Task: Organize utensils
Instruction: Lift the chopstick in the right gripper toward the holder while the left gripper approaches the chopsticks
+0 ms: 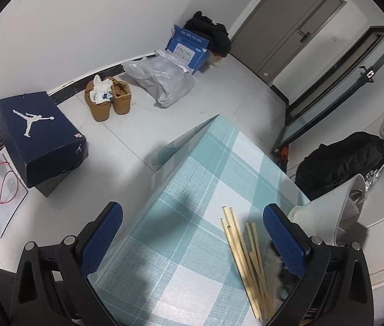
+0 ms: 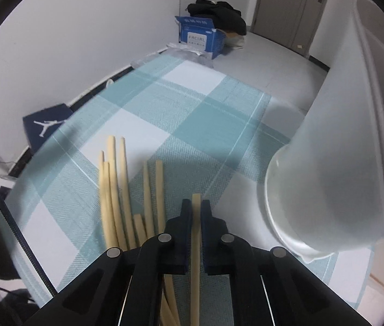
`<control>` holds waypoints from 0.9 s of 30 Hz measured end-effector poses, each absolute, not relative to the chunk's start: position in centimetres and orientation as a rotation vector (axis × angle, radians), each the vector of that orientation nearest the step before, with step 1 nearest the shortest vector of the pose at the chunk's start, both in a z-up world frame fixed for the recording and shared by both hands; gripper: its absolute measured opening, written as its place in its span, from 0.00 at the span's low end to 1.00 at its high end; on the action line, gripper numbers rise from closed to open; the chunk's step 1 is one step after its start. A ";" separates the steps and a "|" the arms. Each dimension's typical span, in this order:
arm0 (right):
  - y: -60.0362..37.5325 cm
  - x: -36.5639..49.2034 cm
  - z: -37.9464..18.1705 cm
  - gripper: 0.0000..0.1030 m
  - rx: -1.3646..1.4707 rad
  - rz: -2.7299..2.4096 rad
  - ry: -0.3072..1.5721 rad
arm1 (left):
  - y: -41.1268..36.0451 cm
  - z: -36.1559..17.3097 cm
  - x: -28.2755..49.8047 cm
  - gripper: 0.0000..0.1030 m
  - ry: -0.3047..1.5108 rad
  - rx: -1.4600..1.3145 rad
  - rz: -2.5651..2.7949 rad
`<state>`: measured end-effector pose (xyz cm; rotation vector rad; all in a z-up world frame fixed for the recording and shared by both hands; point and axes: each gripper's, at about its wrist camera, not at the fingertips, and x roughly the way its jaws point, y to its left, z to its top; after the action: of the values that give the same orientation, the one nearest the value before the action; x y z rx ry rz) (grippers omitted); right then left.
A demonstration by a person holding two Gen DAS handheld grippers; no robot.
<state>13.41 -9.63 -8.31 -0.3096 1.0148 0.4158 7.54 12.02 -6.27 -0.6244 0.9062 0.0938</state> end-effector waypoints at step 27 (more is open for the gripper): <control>-19.1 7.5 1.4 0.05 0.017 0.448 0.689 | 3.9 -11.6 8.9 0.99 1.191 -0.309 0.147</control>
<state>7.46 -19.06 1.43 0.0169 0.6888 0.4481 8.87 3.88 -11.64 -0.3088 1.1906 0.1470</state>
